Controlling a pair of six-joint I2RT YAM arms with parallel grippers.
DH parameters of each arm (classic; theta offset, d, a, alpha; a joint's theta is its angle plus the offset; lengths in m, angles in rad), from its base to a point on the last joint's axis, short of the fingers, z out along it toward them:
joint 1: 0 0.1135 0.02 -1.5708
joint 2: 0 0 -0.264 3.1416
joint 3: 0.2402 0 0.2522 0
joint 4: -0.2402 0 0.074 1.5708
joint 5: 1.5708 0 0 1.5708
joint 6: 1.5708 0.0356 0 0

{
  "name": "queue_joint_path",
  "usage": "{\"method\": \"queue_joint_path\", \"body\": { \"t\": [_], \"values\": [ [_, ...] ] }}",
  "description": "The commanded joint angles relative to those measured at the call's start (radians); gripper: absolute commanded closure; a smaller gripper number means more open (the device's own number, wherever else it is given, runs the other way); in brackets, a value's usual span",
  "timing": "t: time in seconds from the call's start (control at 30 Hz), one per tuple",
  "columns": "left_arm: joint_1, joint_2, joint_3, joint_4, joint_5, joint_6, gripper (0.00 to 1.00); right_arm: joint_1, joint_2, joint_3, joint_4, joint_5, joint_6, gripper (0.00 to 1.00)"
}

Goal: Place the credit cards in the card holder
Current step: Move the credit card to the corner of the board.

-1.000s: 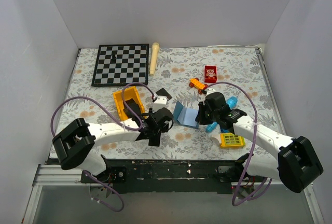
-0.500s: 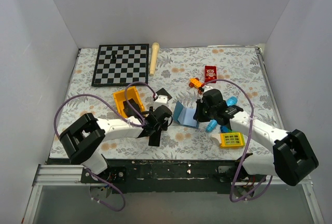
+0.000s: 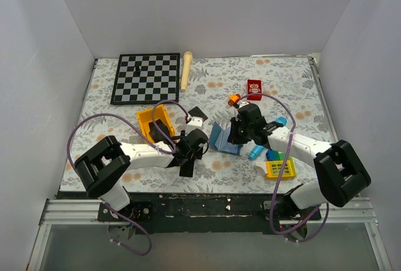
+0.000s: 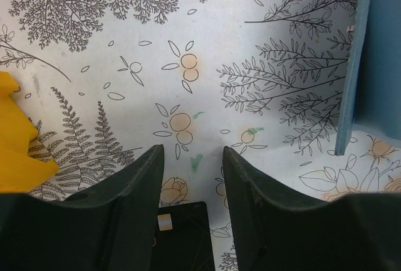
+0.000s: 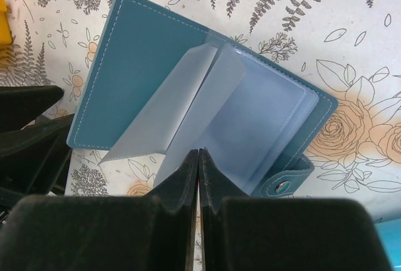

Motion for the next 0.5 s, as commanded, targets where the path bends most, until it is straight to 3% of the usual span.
{"method": "queue_joint_path", "body": {
  "t": [0.0,0.47],
  "values": [
    [0.005,0.014,-0.03,0.013,0.0,-0.007,0.58,0.001,0.015,0.031,0.046,-0.003,-0.01,0.93],
    [0.005,-0.005,-0.092,-0.03,0.022,-0.06,0.6,0.001,0.049,0.041,0.058,-0.025,-0.008,0.94]
  ]
}}
